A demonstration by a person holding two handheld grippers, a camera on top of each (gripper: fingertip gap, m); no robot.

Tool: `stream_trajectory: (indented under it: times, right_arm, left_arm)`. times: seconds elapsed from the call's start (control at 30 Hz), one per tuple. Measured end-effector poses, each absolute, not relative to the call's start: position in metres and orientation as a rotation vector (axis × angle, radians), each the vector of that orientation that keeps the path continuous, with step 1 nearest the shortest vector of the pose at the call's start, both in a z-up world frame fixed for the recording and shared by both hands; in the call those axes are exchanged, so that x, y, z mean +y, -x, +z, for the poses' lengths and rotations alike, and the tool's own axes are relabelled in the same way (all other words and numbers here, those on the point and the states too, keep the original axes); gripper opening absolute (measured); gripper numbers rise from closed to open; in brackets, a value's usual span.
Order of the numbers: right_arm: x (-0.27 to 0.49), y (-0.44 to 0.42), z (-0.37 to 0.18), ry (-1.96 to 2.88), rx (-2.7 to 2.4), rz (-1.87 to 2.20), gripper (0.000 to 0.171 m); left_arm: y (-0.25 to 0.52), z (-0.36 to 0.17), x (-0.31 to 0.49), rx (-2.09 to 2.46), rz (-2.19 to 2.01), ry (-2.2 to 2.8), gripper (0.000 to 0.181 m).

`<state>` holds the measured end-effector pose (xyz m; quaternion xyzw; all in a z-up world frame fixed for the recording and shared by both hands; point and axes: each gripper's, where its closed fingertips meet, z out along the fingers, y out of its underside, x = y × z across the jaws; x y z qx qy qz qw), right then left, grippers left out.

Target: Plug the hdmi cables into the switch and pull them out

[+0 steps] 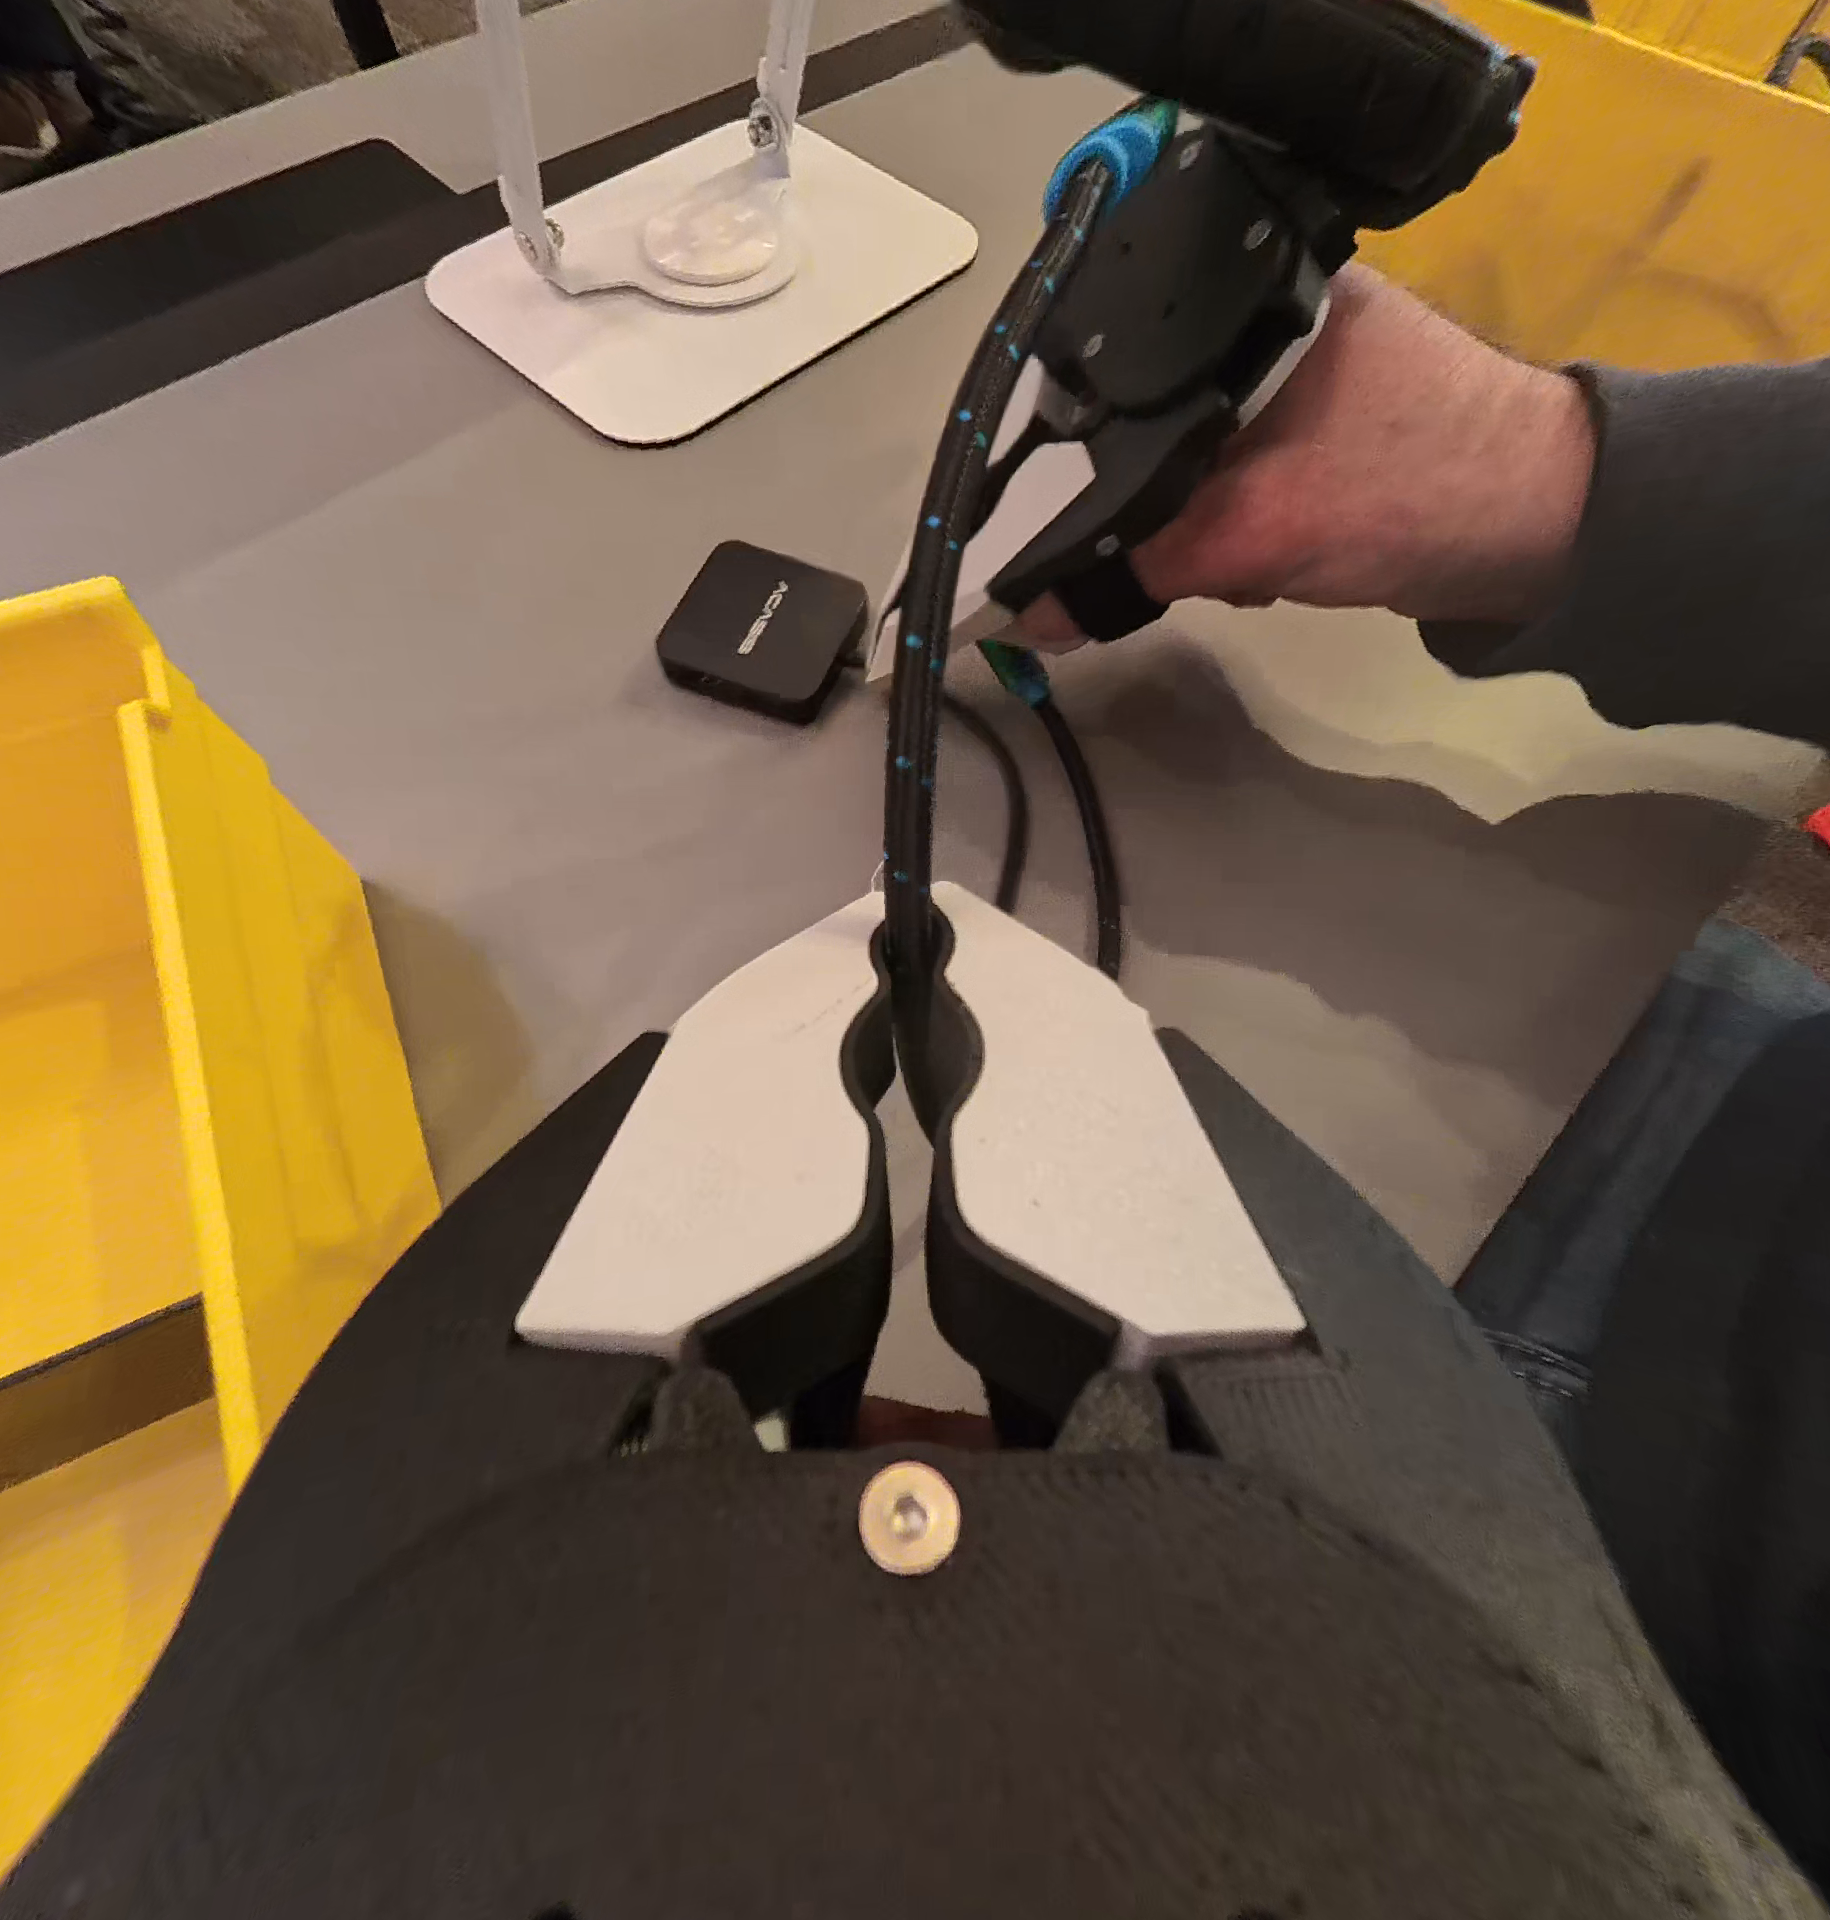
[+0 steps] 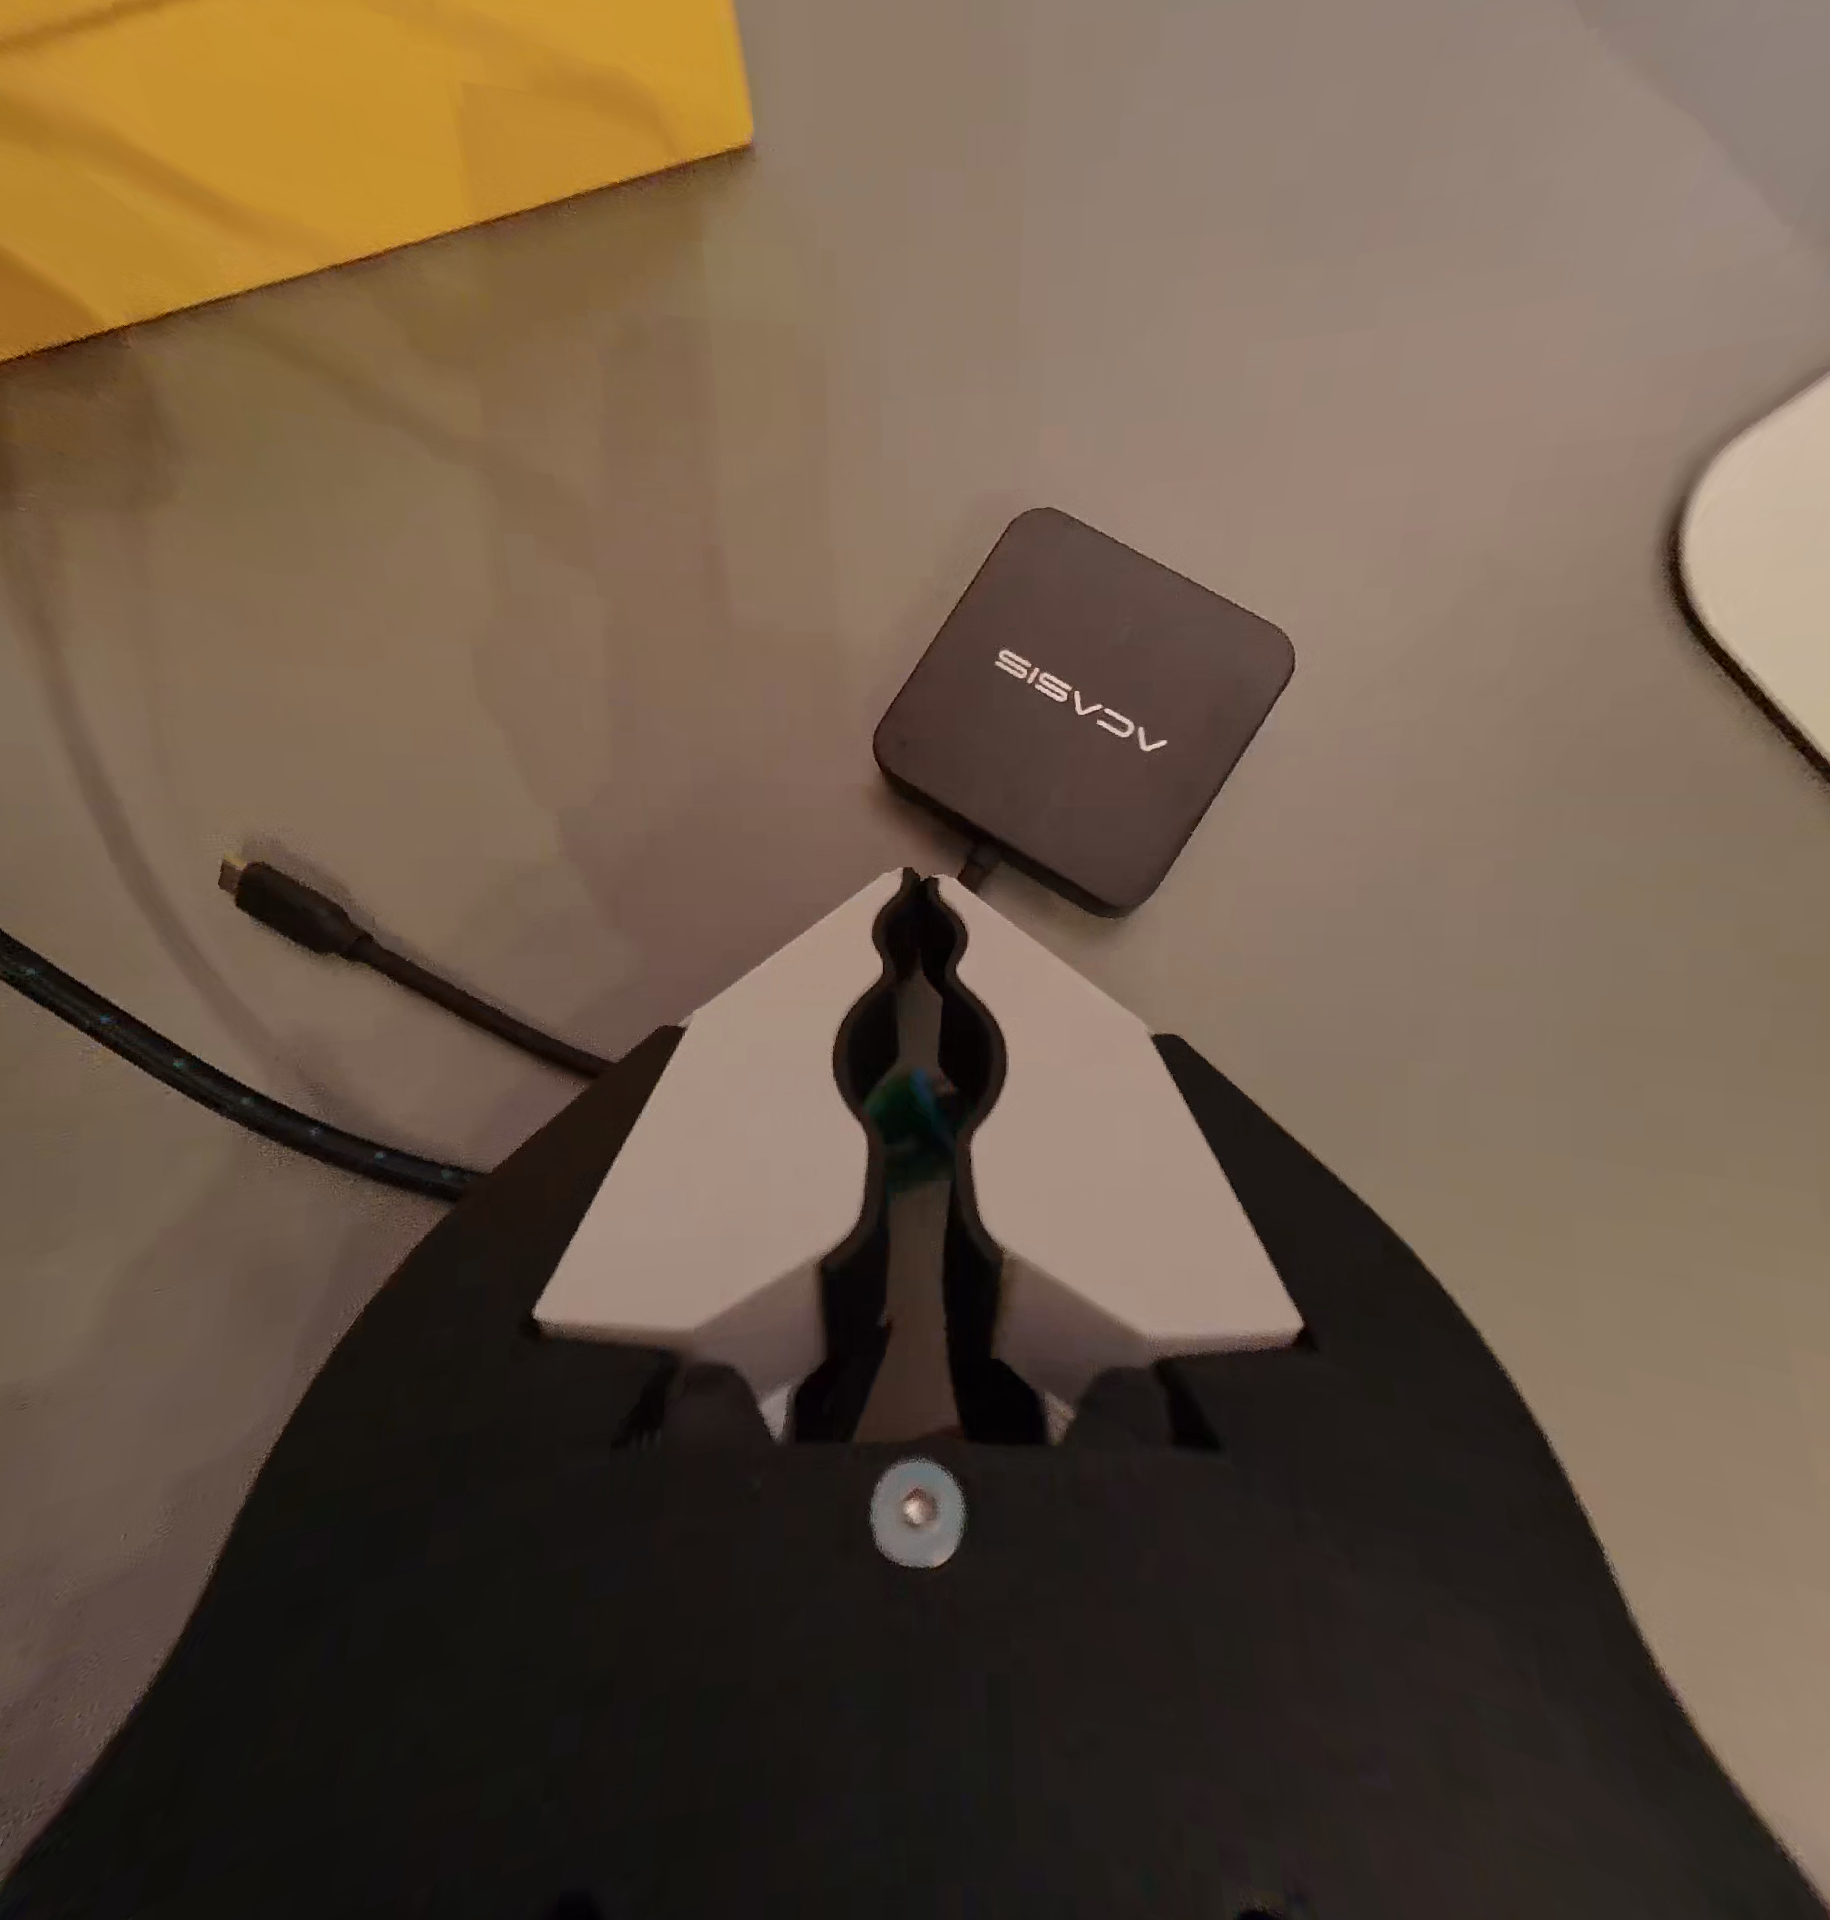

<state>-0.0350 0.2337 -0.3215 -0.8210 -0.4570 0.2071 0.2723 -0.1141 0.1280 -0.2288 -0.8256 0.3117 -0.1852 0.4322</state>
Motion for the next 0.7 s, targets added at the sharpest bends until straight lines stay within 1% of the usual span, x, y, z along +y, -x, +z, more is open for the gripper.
stream_trajectory:
  times: [0.3,0.4,0.53,0.7]
  right_arm:
    - [0.266,-0.070,-0.323,2.305,-1.020,0.483,0.000]
    - [0.267,-0.093,-0.324,2.332,-0.984,0.523,0.000]
    - [0.256,-0.116,-0.325,2.368,-1.028,0.533,0.000]
    - [0.235,-0.128,-0.328,2.391,-1.218,0.549,0.000]
  left_arm:
    - [0.114,-0.228,0.126,0.862,-0.406,2.028,0.000]
    - [0.117,-0.229,0.121,0.901,-0.371,2.037,0.000]
    - [0.126,-0.228,0.111,0.934,-0.303,2.043,0.000]
    - [0.146,-0.226,0.099,0.933,-0.250,2.054,0.000]
